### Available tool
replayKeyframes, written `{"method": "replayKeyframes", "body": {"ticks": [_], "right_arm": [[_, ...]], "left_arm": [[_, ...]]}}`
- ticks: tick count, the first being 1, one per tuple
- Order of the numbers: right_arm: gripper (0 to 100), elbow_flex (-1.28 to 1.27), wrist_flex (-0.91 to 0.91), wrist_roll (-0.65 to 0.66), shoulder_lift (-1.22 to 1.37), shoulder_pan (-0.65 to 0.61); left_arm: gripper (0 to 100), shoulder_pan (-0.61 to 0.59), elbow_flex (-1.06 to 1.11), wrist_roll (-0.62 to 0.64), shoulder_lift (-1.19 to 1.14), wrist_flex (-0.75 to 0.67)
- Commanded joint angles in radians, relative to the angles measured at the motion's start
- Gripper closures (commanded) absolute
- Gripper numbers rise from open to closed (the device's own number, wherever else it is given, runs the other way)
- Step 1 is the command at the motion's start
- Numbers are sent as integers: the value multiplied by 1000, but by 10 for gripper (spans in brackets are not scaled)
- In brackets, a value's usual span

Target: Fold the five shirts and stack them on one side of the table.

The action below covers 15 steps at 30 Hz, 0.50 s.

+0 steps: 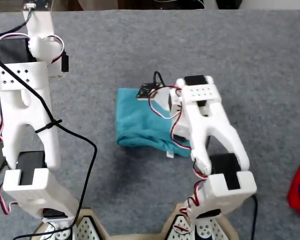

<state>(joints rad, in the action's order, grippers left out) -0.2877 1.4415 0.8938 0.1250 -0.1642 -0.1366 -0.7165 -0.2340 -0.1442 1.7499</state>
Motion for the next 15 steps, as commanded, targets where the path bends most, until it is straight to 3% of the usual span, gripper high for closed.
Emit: {"method": "replayKeyframes", "body": {"ticks": [1, 15], "right_arm": [[984, -2, -5, 52, -65, 50], [978, -82, 43, 212, -117, 64]], "left_arm": [[933, -11, -2, -9, 50, 9], [933, -2, 49, -11, 41, 9]]}}
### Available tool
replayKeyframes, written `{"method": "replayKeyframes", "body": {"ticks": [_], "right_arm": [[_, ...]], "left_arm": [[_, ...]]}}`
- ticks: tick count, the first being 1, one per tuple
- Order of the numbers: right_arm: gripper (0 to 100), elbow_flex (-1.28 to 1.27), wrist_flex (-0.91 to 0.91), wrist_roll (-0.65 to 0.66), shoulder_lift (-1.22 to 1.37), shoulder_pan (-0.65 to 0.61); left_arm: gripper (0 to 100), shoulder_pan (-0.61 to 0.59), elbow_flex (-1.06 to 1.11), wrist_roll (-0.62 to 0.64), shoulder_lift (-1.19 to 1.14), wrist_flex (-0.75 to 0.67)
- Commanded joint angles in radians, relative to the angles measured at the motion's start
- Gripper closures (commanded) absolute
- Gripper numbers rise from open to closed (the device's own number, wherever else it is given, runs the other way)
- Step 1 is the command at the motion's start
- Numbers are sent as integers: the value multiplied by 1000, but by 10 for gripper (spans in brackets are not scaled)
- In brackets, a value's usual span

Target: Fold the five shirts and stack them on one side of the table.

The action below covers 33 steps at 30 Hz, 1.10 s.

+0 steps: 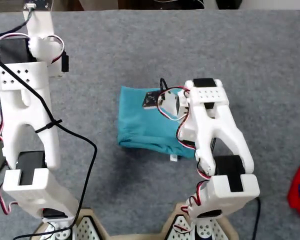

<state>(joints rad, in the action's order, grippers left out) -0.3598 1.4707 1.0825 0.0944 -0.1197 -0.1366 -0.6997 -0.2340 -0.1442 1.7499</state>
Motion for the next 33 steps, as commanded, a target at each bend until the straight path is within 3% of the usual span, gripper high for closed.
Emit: {"method": "replayKeyframes", "body": {"ticks": [1, 8, 12, 16, 22, 33], "right_arm": [[971, -16, 9, 23, -110, 19], [726, -44, 15, 25, -255, 18], [765, -10, 9, 14, -306, 25], [986, 110, -41, -66, -294, 36], [995, 328, -78, -153, -59, 35], [993, 900, -84, -164, 595, 76]], "left_arm": [[933, 2, 55, -11, 41, 9], [933, 74, 161, -8, 41, 8], [934, 160, 212, 17, 47, 8], [974, 305, 259, 146, 41, -3], [980, 454, 410, 265, 41, -193], [980, 674, 904, 278, 39, -555]]}}
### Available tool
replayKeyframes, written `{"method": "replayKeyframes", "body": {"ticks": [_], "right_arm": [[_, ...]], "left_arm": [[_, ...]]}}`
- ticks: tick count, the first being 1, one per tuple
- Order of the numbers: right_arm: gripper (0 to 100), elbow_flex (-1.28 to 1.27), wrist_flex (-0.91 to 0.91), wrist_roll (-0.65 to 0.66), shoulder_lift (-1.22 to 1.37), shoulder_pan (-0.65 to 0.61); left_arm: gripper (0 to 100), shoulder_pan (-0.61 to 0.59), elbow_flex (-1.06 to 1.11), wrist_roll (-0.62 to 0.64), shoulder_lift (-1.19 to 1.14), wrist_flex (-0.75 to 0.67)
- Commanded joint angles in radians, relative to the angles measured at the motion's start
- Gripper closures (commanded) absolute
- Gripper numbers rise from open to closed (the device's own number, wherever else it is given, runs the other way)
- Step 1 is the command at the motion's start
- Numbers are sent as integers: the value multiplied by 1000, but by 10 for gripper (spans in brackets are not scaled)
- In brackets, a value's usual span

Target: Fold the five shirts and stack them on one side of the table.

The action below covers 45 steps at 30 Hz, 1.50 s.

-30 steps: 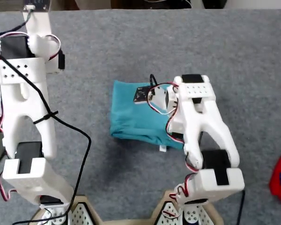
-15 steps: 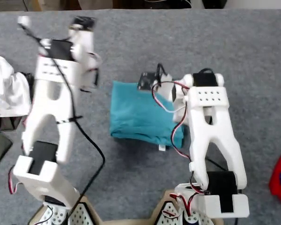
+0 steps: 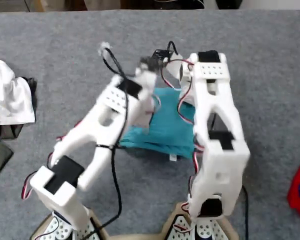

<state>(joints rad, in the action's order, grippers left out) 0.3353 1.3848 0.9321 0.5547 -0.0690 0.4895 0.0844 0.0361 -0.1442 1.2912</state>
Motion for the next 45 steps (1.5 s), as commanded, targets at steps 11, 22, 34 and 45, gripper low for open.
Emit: {"method": "replayKeyframes", "body": {"ticks": [11, 22, 34, 45], "right_arm": [[993, 1032, 247, -12, 670, 31], [993, 1323, 393, -11, 728, 30], [993, 1102, 405, -215, 470, 33], [993, 277, 396, -351, -116, 7]], "left_arm": [[980, 77, 336, 6, 39, -222], [980, -40, 172, 8, 48, -199], [980, -230, -104, 8, 35, -196], [980, -230, -193, 8, -217, -331]]}}
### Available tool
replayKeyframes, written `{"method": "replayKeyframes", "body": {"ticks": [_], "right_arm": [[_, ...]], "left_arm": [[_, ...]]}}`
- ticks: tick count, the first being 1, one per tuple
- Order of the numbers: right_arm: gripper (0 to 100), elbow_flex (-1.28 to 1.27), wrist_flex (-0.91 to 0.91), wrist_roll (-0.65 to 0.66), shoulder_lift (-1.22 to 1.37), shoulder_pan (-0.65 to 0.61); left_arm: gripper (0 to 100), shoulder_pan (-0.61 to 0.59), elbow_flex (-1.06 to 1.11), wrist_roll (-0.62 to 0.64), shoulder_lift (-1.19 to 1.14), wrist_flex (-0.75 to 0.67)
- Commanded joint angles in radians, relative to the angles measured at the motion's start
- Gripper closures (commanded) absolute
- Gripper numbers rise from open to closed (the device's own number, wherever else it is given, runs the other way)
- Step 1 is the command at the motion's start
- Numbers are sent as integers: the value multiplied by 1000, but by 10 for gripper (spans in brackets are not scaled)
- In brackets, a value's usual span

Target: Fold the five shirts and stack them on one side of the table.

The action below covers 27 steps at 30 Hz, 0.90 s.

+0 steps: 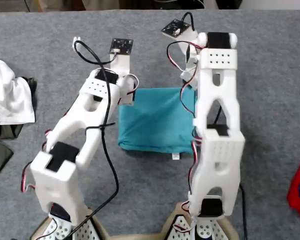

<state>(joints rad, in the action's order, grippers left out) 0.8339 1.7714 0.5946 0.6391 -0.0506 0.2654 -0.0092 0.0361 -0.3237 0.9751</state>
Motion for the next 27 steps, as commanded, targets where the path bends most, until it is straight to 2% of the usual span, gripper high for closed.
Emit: {"method": "replayKeyframes", "body": {"ticks": [1, 4, 9, 13, 17, 22, 27], "right_arm": [[993, -305, -3, -25, -248, -21], [993, -573, -100, -40, -380, -30], [993, -1038, -364, -41, -567, -62], [993, -1287, -577, -41, -605, -59], [993, -1359, -661, -32, -549, -4], [993, -1357, -655, 55, -464, 108], [993, -1366, -626, 101, -490, 150]], "left_arm": [[980, -6, -135, 8, -70, -11], [980, -9, -253, 8, -162, 28], [980, -6, -456, 8, -298, 141], [980, -11, -583, 8, -389, 219], [980, -12, -663, 3, -463, 264], [980, -25, -713, 0, -535, 264], [980, -75, -793, 0, -575, 259]]}}
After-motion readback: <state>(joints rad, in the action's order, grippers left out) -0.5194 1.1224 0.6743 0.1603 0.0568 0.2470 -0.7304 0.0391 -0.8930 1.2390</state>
